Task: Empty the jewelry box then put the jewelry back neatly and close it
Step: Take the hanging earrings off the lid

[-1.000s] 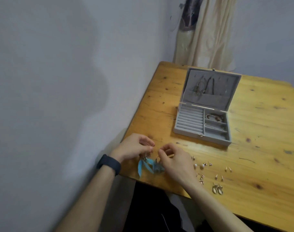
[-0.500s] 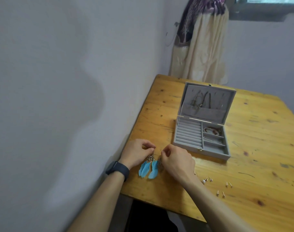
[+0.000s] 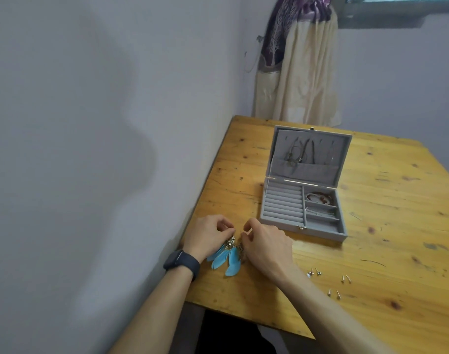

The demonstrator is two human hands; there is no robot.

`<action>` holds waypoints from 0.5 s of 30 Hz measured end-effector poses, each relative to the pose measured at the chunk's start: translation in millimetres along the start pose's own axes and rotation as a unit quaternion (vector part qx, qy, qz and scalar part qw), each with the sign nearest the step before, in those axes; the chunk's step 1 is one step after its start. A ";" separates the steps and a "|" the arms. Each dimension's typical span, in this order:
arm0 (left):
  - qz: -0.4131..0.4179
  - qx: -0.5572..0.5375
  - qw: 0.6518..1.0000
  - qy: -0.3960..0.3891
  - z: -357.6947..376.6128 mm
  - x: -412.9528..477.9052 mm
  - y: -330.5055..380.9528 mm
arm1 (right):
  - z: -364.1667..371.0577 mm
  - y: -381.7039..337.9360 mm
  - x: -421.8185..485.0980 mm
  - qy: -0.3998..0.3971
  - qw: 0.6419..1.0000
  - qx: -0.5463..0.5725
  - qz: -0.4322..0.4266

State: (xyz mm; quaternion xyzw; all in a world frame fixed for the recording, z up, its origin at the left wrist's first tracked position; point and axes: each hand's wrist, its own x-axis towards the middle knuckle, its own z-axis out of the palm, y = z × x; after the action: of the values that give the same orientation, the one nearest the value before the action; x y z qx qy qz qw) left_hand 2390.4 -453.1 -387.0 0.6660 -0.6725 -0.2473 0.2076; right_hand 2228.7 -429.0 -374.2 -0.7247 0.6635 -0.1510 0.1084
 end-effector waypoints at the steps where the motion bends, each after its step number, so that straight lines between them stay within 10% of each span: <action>1: 0.002 -0.003 1.000 -0.003 -0.2 -1.5 -0.8 | -0.1 1.0 0.0 -0.002 1.000 0.002 -0.009; 15: 0.044 0.013 0.998 0.043 4.2 -18.4 -3.7 | -4.1 9.1 -9.5 -0.013 0.998 -0.008 -0.061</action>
State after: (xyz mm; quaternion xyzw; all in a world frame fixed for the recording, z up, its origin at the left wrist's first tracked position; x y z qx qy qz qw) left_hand 2391.2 -434.5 -391.7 0.6487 -0.6946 -0.2002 0.2378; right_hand 2218.1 -420.2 -374.3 -0.7665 0.6180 -0.1423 0.1018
